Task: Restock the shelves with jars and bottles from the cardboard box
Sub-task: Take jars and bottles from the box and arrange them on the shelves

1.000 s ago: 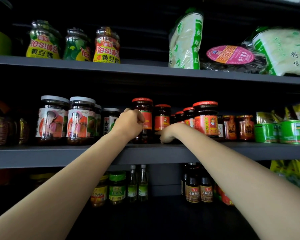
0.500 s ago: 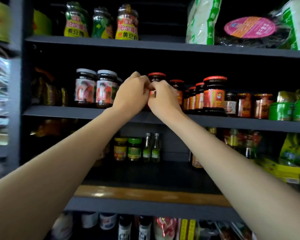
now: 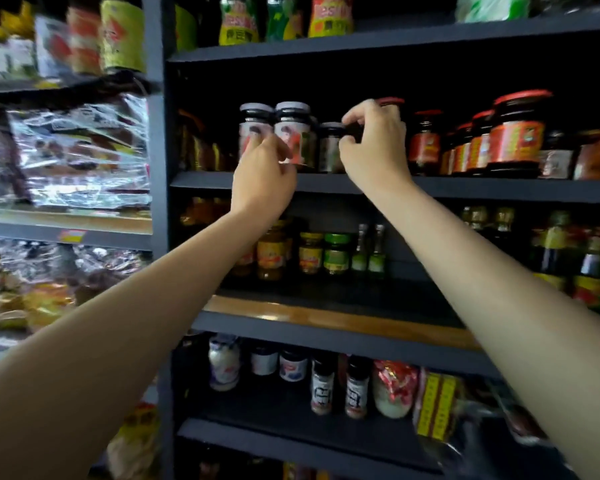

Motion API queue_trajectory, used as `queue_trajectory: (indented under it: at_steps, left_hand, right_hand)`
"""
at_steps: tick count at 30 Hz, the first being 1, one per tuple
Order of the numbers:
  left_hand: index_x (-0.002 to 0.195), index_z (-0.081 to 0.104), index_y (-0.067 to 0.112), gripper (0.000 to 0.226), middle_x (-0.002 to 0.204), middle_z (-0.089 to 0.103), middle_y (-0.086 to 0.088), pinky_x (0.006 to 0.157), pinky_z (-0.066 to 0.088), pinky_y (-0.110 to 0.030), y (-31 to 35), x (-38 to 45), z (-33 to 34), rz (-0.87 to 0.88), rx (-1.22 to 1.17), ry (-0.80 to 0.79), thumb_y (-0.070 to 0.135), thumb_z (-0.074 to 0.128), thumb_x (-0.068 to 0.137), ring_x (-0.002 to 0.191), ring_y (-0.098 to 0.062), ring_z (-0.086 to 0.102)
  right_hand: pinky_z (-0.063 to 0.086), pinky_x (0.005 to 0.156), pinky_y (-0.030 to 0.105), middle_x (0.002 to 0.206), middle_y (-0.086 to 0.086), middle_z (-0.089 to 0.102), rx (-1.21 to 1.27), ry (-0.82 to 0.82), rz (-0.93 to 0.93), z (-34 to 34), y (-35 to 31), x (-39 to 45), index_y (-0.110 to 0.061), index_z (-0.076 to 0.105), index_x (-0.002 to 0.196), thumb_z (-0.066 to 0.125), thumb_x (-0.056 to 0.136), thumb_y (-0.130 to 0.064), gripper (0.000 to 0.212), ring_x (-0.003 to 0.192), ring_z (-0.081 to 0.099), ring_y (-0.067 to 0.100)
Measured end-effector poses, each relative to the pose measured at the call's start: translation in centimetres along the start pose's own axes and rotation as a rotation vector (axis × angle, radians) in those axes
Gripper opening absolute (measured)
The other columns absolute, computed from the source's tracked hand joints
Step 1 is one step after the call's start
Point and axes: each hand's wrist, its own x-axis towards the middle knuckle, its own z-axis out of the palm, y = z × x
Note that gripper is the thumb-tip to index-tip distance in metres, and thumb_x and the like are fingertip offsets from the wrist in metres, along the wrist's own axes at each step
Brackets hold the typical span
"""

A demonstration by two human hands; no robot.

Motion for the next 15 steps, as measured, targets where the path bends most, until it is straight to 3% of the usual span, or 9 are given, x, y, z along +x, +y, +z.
queue_trajectory:
  at_steps: [4, 7, 11, 13, 15]
  left_hand:
    - [0.114, 0.057, 0.006, 0.027, 0.119, 0.053, -0.014, 0.087, 0.039, -0.031, 5.4, 1.5, 4.9, 0.122, -0.079, -0.100, 0.011, 0.051, 0.088, 0.108, -0.030, 0.054]
    - [0.127, 0.052, 0.013, 0.038, 0.127, 0.052, -0.012, 0.096, 0.038, -0.038, 10.0, 1.5, 8.2, 0.198, -0.098, -0.219, 0.012, 0.049, 0.089, 0.116, -0.031, 0.050]
    - [0.138, 0.041, 0.024, 0.047, 0.131, 0.054, -0.007, 0.106, 0.023, -0.038, 13.8, 1.1, 11.9, 0.240, 0.018, -0.372, 0.016, 0.042, 0.092, 0.125, -0.027, 0.042]
    - [0.138, 0.041, 0.025, 0.045, 0.128, 0.056, -0.007, 0.108, 0.018, -0.038, 14.6, 1.1, 12.9, 0.263, 0.088, -0.379, 0.018, 0.038, 0.093, 0.125, -0.026, 0.041]
    - [0.137, 0.043, 0.026, 0.044, 0.129, 0.056, -0.006, 0.108, 0.017, -0.039, 15.2, 1.4, 13.1, 0.267, 0.089, -0.404, 0.019, 0.036, 0.094, 0.126, -0.027, 0.040]
  right_hand:
    - [0.030, 0.097, 0.025, 0.127, 0.010, 0.042, -0.207, 0.088, 0.090, -5.5, 6.0, 2.1, -0.010, 0.055, 0.112, 0.051, 0.090, -0.010, 0.023, 0.121, 0.038, 0.026]
    - [0.033, 0.098, 0.031, 0.133, 0.014, 0.041, -0.298, 0.174, 0.280, -10.2, 10.3, 3.6, -0.010, 0.049, 0.119, 0.058, 0.088, -0.016, 0.032, 0.125, 0.037, 0.029]
    - [0.038, 0.097, 0.037, 0.140, 0.016, 0.041, -0.279, -0.104, 0.517, -12.8, 14.0, 4.0, -0.004, 0.027, 0.139, 0.067, 0.085, -0.032, 0.072, 0.128, 0.042, 0.032]
    - [0.041, 0.092, 0.036, 0.134, 0.015, 0.046, -0.283, -0.155, 0.499, -13.0, 14.9, 4.2, -0.003, 0.035, 0.134, 0.069, 0.083, -0.034, 0.069, 0.122, 0.047, 0.032]
    - [0.041, 0.084, 0.033, 0.121, 0.013, 0.053, -0.307, -0.175, 0.478, -13.0, 15.2, 4.6, -0.003, 0.047, 0.116, 0.070, 0.083, -0.031, 0.048, 0.113, 0.052, 0.031]
